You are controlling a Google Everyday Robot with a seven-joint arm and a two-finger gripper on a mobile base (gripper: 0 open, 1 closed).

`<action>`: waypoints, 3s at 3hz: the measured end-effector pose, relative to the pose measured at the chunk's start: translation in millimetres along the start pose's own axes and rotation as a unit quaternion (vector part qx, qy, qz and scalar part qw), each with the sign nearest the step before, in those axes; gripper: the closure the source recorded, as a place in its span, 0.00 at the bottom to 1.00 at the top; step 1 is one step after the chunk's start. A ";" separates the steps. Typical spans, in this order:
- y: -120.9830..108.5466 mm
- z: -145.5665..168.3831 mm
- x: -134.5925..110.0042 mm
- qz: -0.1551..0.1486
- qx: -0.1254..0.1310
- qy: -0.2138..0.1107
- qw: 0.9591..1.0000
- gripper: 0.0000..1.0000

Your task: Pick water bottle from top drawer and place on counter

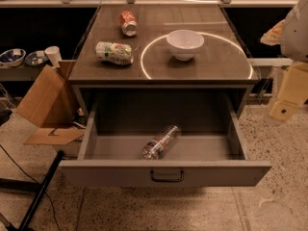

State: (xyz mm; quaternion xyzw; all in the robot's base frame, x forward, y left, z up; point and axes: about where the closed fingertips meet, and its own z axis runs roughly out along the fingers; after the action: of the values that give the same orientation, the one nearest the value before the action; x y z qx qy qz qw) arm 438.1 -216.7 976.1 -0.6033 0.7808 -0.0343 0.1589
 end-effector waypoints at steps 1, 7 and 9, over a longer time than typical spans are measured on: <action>0.0 0.0 0.0 0.000 0.000 0.000 1.000 0.00; 7.0 195.6 -111.7 -0.385 -0.073 0.092 0.915 0.00; 17.5 272.8 -119.5 -0.507 -0.068 0.141 0.847 0.00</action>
Offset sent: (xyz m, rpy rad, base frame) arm 0.0298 0.0407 -0.0240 -0.0256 0.0128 0.1654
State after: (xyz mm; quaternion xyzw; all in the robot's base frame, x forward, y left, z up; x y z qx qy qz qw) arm 527.3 -60.4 738.1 -0.9132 0.3805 -0.1419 -0.0342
